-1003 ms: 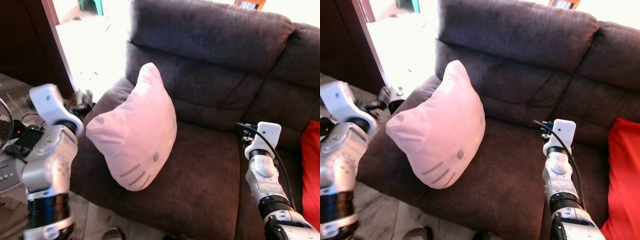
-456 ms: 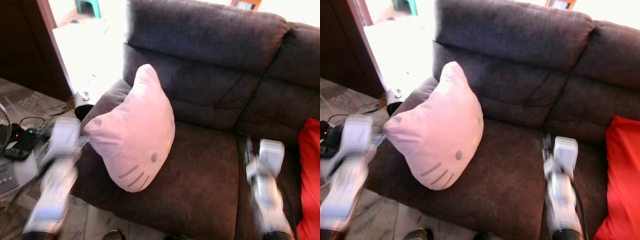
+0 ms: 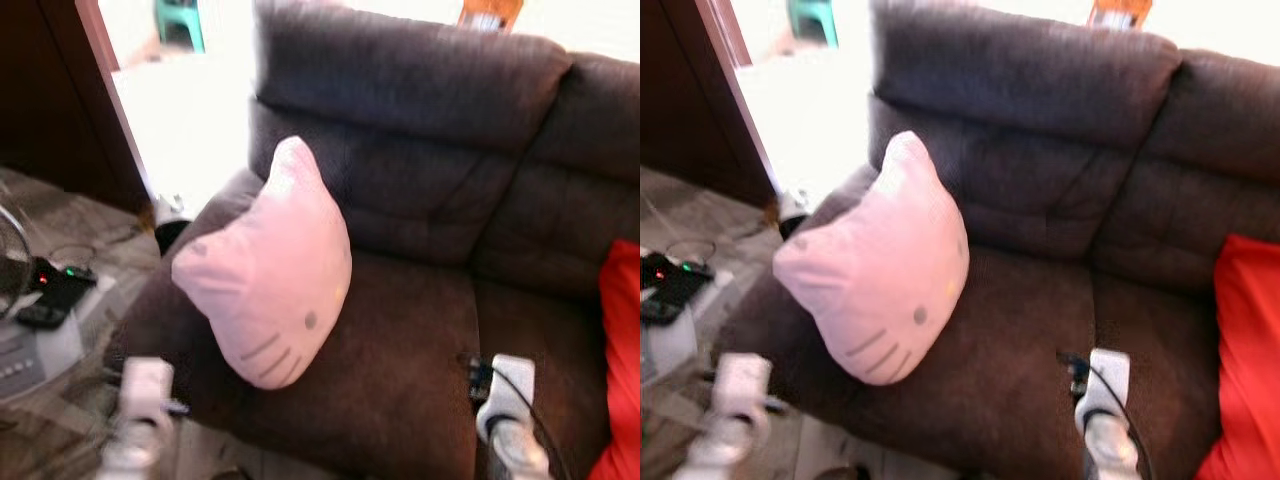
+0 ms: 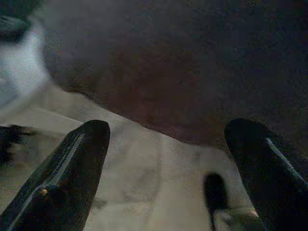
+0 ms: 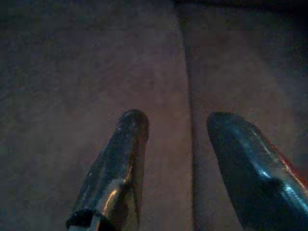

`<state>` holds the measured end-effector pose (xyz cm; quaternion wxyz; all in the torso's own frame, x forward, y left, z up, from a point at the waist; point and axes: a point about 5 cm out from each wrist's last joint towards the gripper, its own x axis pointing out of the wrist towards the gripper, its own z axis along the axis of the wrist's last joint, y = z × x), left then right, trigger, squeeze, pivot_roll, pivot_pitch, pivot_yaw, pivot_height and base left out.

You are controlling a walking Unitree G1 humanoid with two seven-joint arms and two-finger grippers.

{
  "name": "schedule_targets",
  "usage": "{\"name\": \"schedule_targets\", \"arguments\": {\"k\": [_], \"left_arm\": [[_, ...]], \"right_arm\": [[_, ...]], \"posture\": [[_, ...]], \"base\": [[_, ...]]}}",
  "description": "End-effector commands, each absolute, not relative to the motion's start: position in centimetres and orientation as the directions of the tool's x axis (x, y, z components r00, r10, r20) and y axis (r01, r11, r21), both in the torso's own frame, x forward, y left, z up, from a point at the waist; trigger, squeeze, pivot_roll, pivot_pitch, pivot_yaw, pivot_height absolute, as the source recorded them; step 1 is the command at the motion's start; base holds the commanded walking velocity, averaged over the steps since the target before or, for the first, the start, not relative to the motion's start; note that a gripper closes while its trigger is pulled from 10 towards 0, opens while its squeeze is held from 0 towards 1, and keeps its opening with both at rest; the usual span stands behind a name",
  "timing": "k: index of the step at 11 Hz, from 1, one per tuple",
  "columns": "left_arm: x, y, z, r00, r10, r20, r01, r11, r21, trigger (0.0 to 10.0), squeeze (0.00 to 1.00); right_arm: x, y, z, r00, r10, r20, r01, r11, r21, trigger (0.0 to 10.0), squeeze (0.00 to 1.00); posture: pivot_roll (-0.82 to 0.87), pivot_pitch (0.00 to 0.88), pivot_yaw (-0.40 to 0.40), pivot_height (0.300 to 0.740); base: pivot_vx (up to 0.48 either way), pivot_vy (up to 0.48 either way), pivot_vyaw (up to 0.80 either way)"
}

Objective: Move the pillow to the sofa from floor

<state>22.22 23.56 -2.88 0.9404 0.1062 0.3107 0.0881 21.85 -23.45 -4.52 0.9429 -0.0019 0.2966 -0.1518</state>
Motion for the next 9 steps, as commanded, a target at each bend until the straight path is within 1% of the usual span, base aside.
{"name": "schedule_targets", "arguments": {"k": [1,2,3,4,5,6,7,9], "left_arm": [[21.9,22.7,-4.2,0.765,0.175,-0.62,-0.029,0.971,0.238,10.0,0.0],[21.4,21.8,-5.3,0.728,0.135,-0.672,-0.022,0.984,0.175,10.0,0.0],[21.1,20.9,-5.9,0.713,0.099,-0.694,-0.024,0.993,0.117,10.0,0.0],[20.4,20.7,-6.5,0.685,0.106,-0.72,-0.044,0.994,0.105,10.0,0.0],[18.9,20.6,-7.6,0.623,0.129,-0.772,-0.017,0.988,0.151,10.0,0.0],[17.9,20.7,-8.1,0.591,0.137,-0.795,-0.006,0.986,0.165,10.0,0.0],[17.2,20.9,-8.5,0.577,0.152,-0.802,-0.033,0.986,0.163,10.0,0.0],[17.0,21.0,-8.5,0.58,0.165,-0.798,-0.05,0.985,0.167,10.0,0.0]], "right_arm": [[21.0,-23.2,-5.4,0.746,-0.273,-0.607,0.28,0.956,-0.085,10.0,0.0],[20.3,-22.5,-6.1,0.725,-0.24,-0.646,0.264,0.963,-0.062,10.0,0.0],[19.5,-22.1,-6.8,0.697,-0.22,-0.682,0.257,0.965,-0.049,10.0,0.0],[18.6,-21.6,-7.4,0.66,-0.213,-0.721,0.248,0.967,-0.059,10.0,0.0],[17.5,-21.1,-8.2,0.607,-0.199,-0.769,0.209,0.974,-0.087,10.0,0.0],[17.5,-20.8,-8.3,0.606,-0.178,-0.775,0.193,0.978,-0.074,10.0,0.0],[17.7,-20.5,-8.3,0.611,-0.148,-0.778,0.167,0.984,-0.056,10.0,0.0],[17.6,-20.8,-8.3,0.596,-0.151,-0.789,0.162,0.985,-0.066,10.0,0.0]], "posture": [[0.09,0.0,-0.069,0.74],[0.07,0.0,-0.061,0.74],[0.07,0.0,-0.06,0.74],[0.06,0.0,-0.061,0.74],[0.08,0.0,-0.071,0.74],[0.08,0.0,-0.075,0.74],[0.08,0.0,-0.08,0.74],[0.09,0.0,-0.085,0.74]], "base": [[0.0,0.0,0.0],[0.0,0.0,0.0],[0.0,0.0,0.0],[0.0,0.0,0.0],[0.0,0.0,0.0],[0.0,0.0,0.0],[0.0,0.0,0.0],[0.0,0.0,0.0]]}}
